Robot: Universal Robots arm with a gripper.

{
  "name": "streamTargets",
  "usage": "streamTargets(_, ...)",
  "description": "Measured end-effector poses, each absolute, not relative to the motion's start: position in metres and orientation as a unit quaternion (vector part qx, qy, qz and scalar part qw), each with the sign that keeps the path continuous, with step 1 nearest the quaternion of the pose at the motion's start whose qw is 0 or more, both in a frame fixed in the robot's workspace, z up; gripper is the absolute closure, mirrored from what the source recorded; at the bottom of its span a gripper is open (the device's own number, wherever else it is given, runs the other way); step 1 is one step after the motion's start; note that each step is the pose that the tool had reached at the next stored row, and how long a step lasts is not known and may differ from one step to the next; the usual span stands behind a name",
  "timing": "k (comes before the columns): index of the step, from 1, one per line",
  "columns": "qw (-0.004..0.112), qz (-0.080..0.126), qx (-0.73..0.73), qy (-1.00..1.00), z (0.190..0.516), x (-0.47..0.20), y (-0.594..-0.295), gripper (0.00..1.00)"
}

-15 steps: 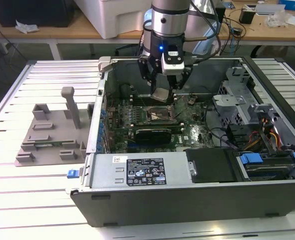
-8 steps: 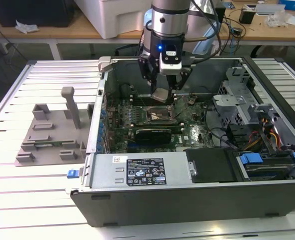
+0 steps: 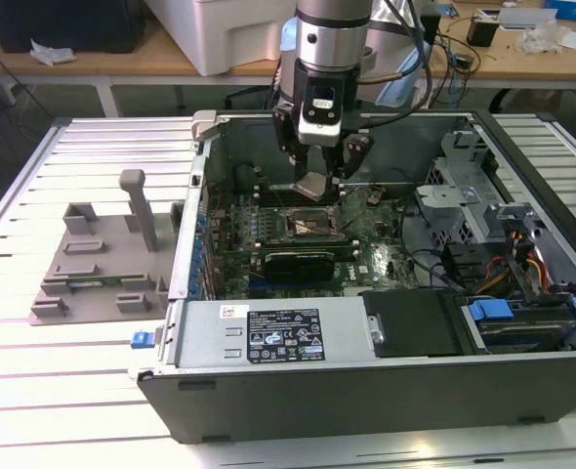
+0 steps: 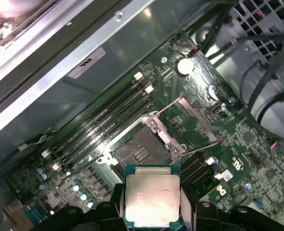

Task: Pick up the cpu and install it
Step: 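Place the cpu into insertion slot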

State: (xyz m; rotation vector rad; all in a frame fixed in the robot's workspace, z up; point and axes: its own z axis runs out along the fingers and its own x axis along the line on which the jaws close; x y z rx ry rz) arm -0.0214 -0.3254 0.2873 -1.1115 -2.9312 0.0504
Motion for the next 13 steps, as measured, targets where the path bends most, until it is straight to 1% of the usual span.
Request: streamTargets(13, 0.004, 0.018, -0.448, -0.894, 0.2872, -0.0209, -0.3254, 0.45)
